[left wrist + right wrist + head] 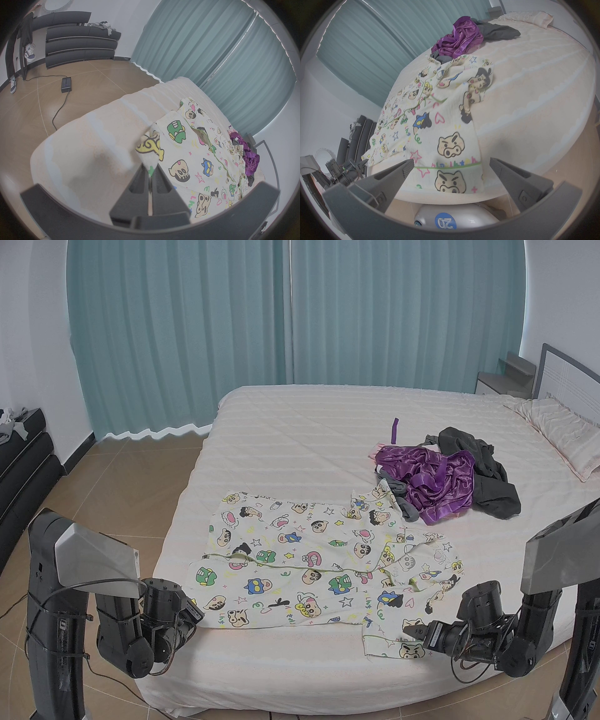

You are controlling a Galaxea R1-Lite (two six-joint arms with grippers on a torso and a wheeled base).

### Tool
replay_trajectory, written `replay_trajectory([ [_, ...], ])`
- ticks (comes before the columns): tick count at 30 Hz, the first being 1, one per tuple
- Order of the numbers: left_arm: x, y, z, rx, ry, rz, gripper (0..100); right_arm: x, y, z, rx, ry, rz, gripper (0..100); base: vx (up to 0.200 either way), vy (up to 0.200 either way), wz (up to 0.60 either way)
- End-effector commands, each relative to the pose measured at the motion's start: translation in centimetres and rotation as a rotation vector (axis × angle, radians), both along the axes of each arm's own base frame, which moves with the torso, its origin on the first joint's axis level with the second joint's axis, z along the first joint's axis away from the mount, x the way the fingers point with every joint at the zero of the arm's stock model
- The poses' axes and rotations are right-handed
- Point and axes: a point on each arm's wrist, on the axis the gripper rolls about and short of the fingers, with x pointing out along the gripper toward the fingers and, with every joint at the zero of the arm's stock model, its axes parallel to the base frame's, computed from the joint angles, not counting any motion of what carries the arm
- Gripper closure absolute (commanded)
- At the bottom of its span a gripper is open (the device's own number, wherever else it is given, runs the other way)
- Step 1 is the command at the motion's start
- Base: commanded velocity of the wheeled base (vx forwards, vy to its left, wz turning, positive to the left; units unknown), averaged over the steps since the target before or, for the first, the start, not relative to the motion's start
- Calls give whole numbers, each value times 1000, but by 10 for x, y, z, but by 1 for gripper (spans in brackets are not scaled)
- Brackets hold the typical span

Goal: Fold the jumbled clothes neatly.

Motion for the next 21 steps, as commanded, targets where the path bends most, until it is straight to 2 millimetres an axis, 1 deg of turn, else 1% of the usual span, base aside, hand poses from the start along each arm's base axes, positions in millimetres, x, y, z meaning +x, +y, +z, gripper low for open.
replay_trajectory([
  [1, 0, 0, 0, 0, 0, 0, 100, -6, 8, -18, -29, 56, 27, 0, 0, 0, 0],
  [6, 0, 0, 0, 1, 0, -1, 100, -5, 9, -26, -36, 73, 28, 0, 0, 0, 0],
  [8, 0, 0, 0, 0, 0, 0, 100, -3, 10, -26, -35, 68, 27, 0, 0, 0, 0],
  [10, 0, 0, 0, 1, 0, -1, 100, 4, 12, -25, -21, 41, 23, 0, 0, 0, 0],
  [13, 0, 0, 0, 1, 0, -1, 100, 9, 12, -23, -14, 22, 16, 0, 0, 0, 0],
  [15, 0, 0, 0, 0, 0, 0, 100, 10, 13, -24, -16, 23, 16, 0, 0, 0, 0],
  [16, 0, 0, 0, 1, 0, -1, 100, 10, 13, -26, -18, 29, 17, 100, 0, 0, 0],
  [18, 0, 0, 0, 1, 2, -1, 100, 9, 13, -30, -24, 41, 18, 100, 0, 0, 0],
  [21, -1, 0, -1, 6, 5, -3, 100, 7, 10, -28, -28, 43, 5, 100, 0, 0, 0],
])
